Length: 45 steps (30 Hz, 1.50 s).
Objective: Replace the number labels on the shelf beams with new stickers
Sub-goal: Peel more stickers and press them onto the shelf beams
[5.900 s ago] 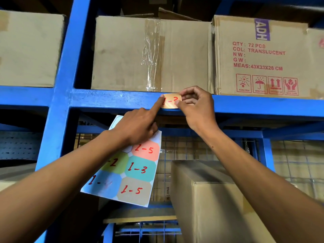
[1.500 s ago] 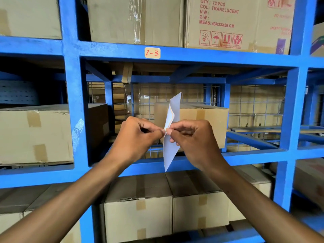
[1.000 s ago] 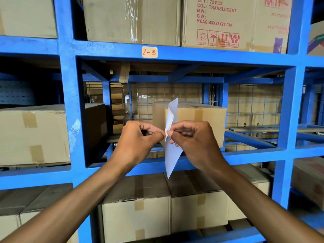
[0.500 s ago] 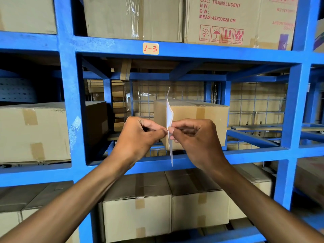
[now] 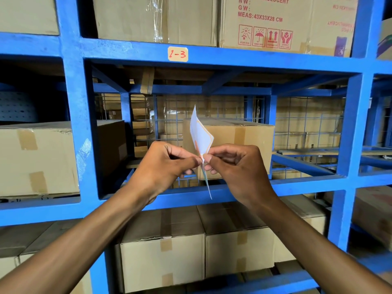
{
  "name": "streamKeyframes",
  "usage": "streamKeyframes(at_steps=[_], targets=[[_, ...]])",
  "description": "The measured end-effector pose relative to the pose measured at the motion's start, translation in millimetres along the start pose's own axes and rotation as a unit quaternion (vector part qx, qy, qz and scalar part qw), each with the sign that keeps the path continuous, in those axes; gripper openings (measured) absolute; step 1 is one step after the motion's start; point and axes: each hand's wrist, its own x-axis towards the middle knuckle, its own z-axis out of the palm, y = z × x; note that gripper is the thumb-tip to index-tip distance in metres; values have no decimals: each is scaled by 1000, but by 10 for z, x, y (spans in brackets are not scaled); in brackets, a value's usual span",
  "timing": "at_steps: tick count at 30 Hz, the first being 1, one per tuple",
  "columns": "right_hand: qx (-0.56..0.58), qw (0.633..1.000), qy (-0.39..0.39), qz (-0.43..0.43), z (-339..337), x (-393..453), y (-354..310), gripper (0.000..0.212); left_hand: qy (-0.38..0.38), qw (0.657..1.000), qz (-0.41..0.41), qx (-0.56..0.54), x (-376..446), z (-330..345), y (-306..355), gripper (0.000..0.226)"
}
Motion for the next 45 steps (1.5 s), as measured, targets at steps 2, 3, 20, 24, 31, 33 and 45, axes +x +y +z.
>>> streamKeyframes(at_steps=[2, 3, 20, 24, 31, 33, 45], targets=[[36, 999, -1, 26, -9, 10, 19, 13, 4, 1000, 4, -2, 15, 19, -18, 8], [47, 998, 0, 33, -6, 13, 26, 14, 9, 1000, 7, -2, 19, 28, -26, 10], [134, 987, -5, 88, -78, 23, 110, 13, 15, 1000, 10, -4, 24, 99, -96, 12], [71, 996, 0, 55, -86, 9, 128, 12, 1, 1000, 19, -1, 18, 107, -75, 9], [-102, 994, -7, -34, -37, -37, 85, 12, -2, 998, 38, 57, 54, 94, -84, 10], [-112, 993, -4, -42, -28, -44, 68, 11, -7, 997, 39, 63, 62, 89, -86, 10], [-73, 997, -31, 6, -73, -50, 92, 8, 3, 998, 38, 52, 80, 155, -179, 15]])
